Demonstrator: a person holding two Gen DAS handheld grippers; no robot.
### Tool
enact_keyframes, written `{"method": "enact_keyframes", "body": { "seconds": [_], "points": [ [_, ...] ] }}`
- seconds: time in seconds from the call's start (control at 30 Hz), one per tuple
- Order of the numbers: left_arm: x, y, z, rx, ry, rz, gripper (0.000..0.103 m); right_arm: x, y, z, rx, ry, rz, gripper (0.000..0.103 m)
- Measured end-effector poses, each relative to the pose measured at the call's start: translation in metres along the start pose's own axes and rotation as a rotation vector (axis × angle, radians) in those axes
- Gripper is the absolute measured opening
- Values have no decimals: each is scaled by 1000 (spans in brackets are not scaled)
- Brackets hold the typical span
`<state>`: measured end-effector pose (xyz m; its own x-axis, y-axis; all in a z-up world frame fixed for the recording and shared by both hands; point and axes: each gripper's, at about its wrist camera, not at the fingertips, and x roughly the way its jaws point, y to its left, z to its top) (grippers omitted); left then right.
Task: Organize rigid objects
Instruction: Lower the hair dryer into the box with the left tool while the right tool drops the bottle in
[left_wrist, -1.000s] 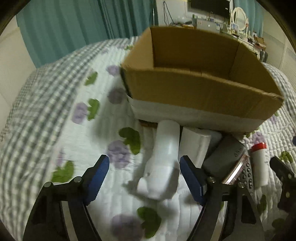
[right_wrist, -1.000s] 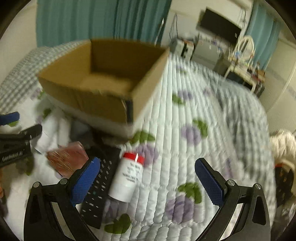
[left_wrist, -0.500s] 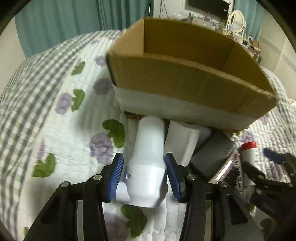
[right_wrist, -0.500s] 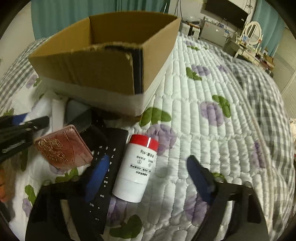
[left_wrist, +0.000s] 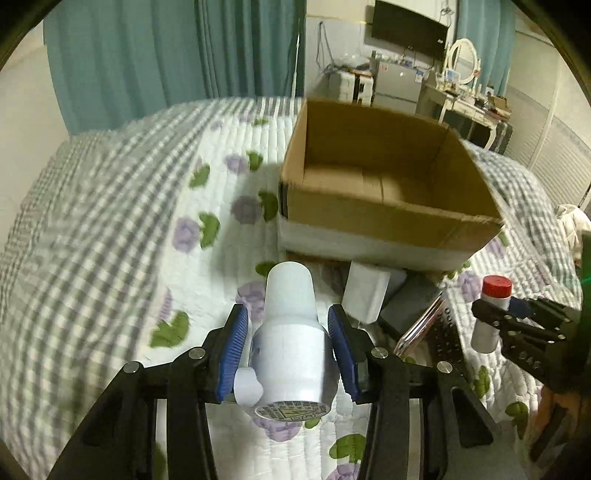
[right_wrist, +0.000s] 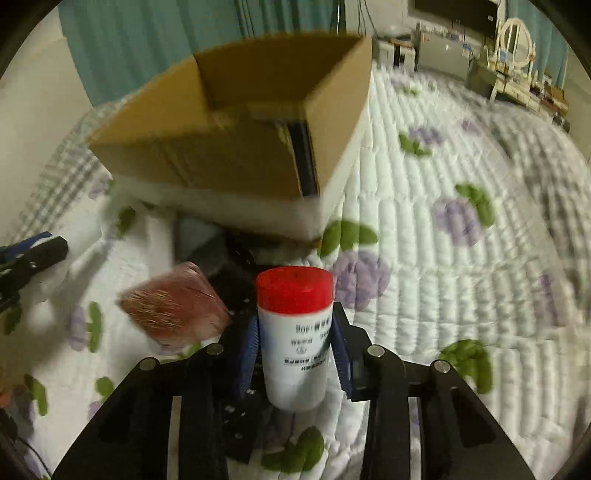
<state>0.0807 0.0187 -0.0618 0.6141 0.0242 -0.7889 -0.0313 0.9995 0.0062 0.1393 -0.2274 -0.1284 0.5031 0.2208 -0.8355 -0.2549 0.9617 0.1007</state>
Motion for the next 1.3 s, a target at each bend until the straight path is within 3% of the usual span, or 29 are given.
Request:
{"method": "enact_keyframes", "body": {
  "seconds": [0.17, 0.3, 0.4, 0.47, 0.67, 0.87, 0.97, 1.03, 1.07, 1.1, 1.13, 1.23, 1.3],
  "points": [
    [-25, -4, 33, 34, -77, -36, 46, -51, 10, 22, -31, -94, 16, 35],
    [-36, -15, 78, 37, -143, -57, 46, -94, 18, 68, -77, -189, 19, 35],
    [-28, -26, 106, 52, -164, -55, 46, -104, 25, 109, -112, -223, 7, 35],
    [-12, -35, 121, 70, -150, -49, 46, -92, 30, 137, -130, -216, -10, 35],
    [45, -49, 137, 95, -99, -53, 46, -19, 24, 169, -137, -114, -19, 35],
    [88, -50, 135, 104, -67, -31, 46, 34, 3, 169, -139, -66, -44, 35],
    [89, -48, 132, 103, -75, -41, 48, 36, 0, 167, -162, -88, -30, 35],
    [80, -45, 130, 97, -87, -40, 54, 31, -3, 168, -139, -106, -11, 37],
    [75, -44, 130, 94, -93, -33, 67, 25, -5, 168, -124, -123, -5, 42],
    [67, -43, 129, 91, -105, -21, 76, 18, -7, 169, -113, -138, 4, 54],
    [57, -42, 128, 92, -122, -11, 78, 8, -7, 168, -104, -151, 12, 60],
    [21, -41, 123, 111, -157, 15, 84, -29, -7, 165, -92, -192, 12, 62],
    [-12, -40, 115, 105, -195, 34, 96, -58, -4, 159, -104, -222, -13, 69]
  ]
}}
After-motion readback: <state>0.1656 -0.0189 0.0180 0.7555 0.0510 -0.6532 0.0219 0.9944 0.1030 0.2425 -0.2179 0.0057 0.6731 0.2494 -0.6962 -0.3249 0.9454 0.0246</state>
